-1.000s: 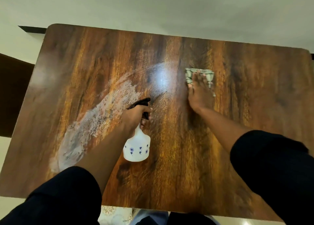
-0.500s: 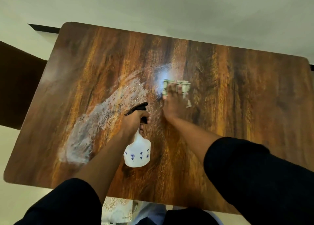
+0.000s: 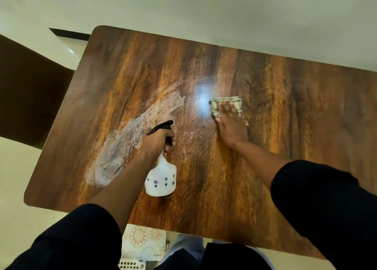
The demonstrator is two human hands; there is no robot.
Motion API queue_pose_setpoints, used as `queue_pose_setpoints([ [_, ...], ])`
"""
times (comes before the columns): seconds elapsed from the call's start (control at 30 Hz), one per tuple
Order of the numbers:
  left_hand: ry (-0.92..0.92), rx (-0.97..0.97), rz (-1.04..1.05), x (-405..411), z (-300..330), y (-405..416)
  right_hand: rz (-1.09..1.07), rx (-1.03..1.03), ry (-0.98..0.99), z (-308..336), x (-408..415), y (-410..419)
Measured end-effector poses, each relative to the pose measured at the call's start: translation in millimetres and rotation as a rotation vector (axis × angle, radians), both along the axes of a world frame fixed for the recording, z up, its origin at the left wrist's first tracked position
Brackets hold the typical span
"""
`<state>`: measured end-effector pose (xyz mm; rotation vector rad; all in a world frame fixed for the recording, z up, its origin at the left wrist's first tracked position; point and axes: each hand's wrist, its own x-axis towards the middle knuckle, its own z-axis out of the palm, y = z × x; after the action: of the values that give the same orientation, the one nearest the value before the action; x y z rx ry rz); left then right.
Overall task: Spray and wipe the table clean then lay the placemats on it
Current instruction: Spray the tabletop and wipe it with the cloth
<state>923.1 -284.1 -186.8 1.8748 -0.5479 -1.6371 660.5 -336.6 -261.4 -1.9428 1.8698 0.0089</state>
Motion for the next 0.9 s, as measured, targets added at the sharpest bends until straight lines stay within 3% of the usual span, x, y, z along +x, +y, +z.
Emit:
queue_pose_setpoints([
  [0.13, 0.001, -0.001, -0.019, 2, -2, 3, -0.245, 0.026, 0.003, 1, -40, -3],
  [0.27, 0.005, -0.009, -0.007, 12, -8, 8, -0.362, 0.019, 0.003, 0, -17, -2],
  [0.4, -0.013, 0.009, -0.012, 23, -13, 17, -0.135, -0.003, 0.041, -2, 30, 28],
  [0.6, -0.032, 0.027, 0.029, 29, -13, 33, 0.293, -0.005, -0.063, -2, 113, 106],
  [0.77, -0.052, 0.051, 0.025, 30, -12, 44, 0.513, -0.013, -0.059, -7, 102, 105],
  [0.83, -0.05, 0.052, 0.024, 29, -10, 48, 0.506, -0.023, -0.054, -5, 87, 95],
  [0.9, -0.04, 0.045, 0.022, 27, -10, 51, 0.365, -0.014, -0.031, -2, 72, 83],
])
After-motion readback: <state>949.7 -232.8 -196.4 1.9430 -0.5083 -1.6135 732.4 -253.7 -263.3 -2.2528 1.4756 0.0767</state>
